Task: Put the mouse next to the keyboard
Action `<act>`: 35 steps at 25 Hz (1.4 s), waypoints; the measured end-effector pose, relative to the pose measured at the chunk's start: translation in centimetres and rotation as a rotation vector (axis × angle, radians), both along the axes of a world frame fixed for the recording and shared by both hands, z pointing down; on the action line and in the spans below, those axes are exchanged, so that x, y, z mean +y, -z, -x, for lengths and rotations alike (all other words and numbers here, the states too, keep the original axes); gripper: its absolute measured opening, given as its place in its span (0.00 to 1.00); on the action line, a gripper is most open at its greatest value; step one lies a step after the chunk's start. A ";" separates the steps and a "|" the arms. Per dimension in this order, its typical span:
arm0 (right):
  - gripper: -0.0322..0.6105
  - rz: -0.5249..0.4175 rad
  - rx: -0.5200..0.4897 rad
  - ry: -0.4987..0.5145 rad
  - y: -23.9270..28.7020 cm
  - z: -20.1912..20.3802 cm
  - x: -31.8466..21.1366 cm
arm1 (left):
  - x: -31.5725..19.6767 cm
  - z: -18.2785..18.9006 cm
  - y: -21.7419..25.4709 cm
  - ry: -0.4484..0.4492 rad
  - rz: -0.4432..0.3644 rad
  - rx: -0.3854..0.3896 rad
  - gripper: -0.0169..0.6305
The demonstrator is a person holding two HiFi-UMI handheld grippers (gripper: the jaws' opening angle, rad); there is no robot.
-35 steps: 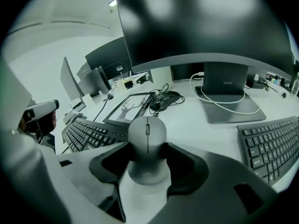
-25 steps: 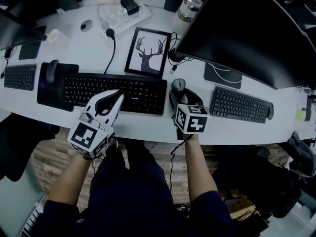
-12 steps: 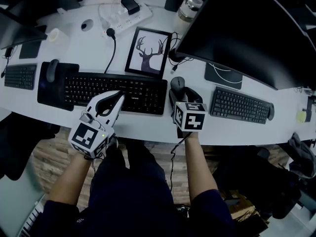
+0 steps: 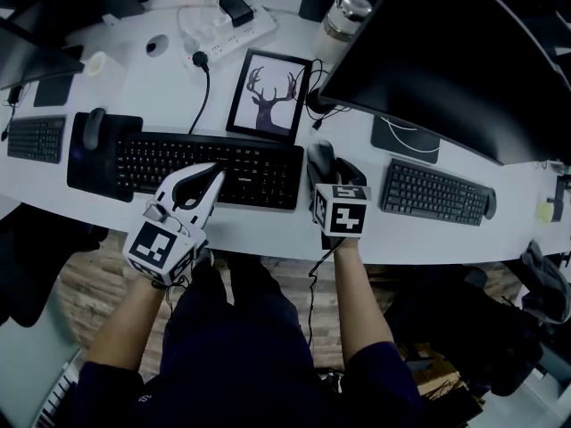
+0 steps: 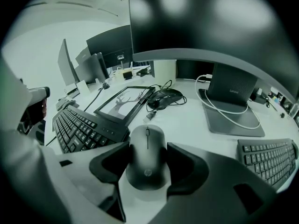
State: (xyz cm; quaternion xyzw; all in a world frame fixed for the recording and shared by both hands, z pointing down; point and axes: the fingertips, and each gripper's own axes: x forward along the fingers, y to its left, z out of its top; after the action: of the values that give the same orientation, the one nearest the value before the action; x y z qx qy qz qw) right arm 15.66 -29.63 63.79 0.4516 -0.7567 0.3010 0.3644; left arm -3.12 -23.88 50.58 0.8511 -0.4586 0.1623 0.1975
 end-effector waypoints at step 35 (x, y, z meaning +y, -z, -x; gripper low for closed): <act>0.47 -0.062 0.080 -0.016 -0.4 0.2 -0.1 | 1.9 2.1 -0.2 0.010 0.001 0.004 0.09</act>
State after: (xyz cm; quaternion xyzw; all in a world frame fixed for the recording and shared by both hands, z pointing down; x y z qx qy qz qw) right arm 15.43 -29.71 64.15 0.4804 -0.7468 0.2621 0.3778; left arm -5.18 -21.95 50.75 0.8490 -0.4623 0.1598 0.1998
